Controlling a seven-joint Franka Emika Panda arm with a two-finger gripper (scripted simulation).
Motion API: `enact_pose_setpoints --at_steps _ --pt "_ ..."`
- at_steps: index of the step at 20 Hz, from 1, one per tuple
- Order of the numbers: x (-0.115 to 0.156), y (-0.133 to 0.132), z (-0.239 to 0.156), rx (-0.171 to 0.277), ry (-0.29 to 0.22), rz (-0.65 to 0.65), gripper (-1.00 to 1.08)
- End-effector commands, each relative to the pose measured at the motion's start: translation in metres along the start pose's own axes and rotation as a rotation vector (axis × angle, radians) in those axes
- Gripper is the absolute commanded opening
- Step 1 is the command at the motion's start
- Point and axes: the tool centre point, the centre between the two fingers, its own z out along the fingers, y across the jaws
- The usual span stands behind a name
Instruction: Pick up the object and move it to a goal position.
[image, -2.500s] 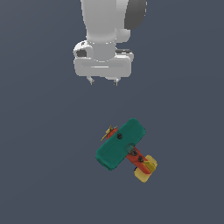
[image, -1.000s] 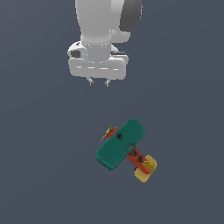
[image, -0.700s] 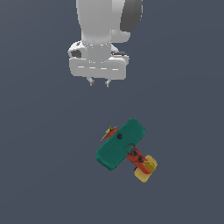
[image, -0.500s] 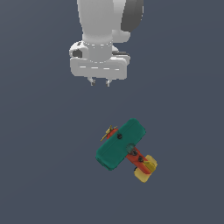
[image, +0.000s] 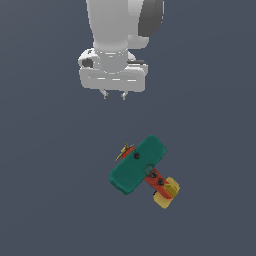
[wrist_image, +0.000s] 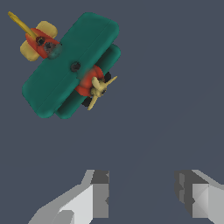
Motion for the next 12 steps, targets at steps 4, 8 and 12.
enact_pose_setpoints --at_steps 4,8,12 --pt "0.008 -0.001 0.004 0.023 -0.014 0.007 0.28" --pt "0.017 -0.002 0.008 0.049 -0.029 0.013 0.28" --pt "0.029 -0.004 0.014 0.085 -0.047 0.021 0.28"
